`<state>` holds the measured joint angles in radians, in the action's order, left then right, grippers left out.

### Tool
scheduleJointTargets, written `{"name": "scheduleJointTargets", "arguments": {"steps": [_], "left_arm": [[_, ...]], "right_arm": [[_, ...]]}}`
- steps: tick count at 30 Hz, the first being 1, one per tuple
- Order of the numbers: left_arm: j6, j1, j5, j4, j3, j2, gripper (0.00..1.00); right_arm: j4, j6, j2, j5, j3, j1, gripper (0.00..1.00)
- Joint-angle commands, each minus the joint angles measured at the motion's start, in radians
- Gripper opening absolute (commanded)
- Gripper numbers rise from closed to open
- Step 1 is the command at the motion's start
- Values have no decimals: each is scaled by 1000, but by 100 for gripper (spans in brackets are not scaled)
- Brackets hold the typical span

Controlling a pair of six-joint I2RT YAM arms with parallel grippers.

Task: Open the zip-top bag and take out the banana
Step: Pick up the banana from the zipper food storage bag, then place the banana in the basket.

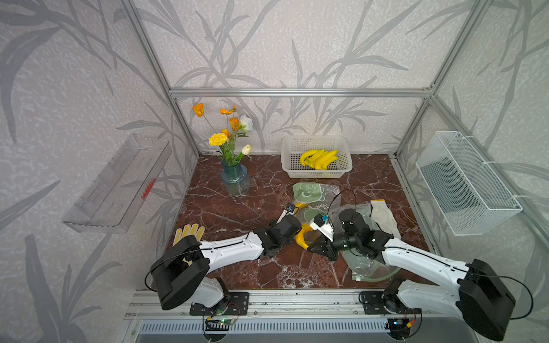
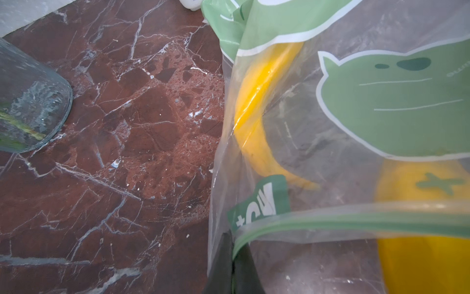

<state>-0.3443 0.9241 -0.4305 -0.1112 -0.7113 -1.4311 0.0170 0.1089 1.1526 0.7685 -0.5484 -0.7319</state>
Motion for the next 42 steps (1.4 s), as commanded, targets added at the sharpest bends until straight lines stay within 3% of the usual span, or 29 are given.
{"name": "scheduleJointTargets", "arguments": {"steps": [1,23,29,39,42], "left_arm": [[-11,-8,-36,-50,24,31,1],[-110,-53,-64,-169,-7,-29,1],[-121,-68,-41,-192,-42,-55,1],[-150,-86,9,-164,-17,-59,1],[-144,-86,26,-147,-12,-44,1]], "right_arm": [[-3,-10,-40,59,-28,3,1],[17,30,-124,236,-53,3,1],[-73,-8,-175,254,-73,8,0],[-343,-132,-301,269,-192,112,0],[-335,-131,-311,267,-200,138,0]]}}
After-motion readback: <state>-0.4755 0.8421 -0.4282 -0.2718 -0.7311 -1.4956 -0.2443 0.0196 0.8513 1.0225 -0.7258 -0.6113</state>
